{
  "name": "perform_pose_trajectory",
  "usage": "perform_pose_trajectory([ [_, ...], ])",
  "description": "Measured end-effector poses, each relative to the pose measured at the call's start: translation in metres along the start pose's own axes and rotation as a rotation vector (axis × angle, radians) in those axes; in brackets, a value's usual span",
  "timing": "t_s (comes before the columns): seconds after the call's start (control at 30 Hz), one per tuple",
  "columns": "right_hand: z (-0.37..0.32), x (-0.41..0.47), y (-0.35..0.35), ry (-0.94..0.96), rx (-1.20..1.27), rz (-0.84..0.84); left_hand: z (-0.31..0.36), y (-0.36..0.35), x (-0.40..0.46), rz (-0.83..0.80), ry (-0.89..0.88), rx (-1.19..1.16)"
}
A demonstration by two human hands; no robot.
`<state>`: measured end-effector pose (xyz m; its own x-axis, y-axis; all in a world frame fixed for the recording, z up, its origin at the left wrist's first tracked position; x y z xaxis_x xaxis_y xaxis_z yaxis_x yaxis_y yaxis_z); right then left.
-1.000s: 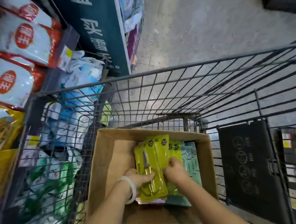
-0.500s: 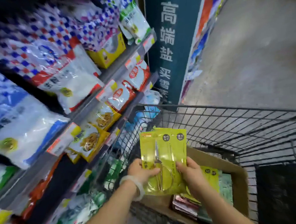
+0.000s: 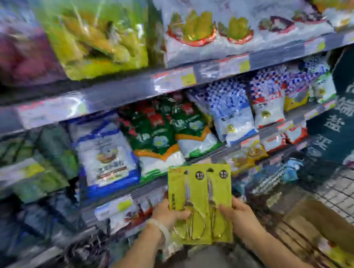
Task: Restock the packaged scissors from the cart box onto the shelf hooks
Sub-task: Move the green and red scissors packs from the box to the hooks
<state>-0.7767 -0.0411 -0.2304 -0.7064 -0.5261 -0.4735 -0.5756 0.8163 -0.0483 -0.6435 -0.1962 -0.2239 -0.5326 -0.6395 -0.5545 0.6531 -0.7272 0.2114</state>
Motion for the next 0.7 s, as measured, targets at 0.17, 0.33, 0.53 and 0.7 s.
perform_pose_trajectory([
  [0.17,0.022,-0.058,-0.148,0.069,-0.251,-0.184,-0.072,0.156,-0.060,0.249,0.024,-0.101],
  [0.33,0.048,-0.119,-0.291,0.143,-0.437,-0.414,-0.149,0.290,-0.144,0.545,0.095,-0.334],
  [0.53,0.091,-0.196,-0.436,0.157,-0.532,-0.722,-0.229,0.395,-0.239,0.767,0.143,-0.556],
  [0.7,0.128,-0.240,-0.535,0.171,-0.607,-0.888,-0.275,0.467,-0.286,0.905,0.143,-0.643],
])
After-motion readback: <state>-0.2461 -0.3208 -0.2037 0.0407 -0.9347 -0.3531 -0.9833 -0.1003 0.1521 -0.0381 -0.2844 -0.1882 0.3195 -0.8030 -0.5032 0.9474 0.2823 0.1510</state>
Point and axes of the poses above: each hand's wrist, its own x-axis towards the middle knuckle, its own y-axis out of the back of the hand, z = x × y, the point moved 6 cm from there along x, towards the middle knuckle, and after that the axes turned 3 degrees about z, right-handed, at the moved point
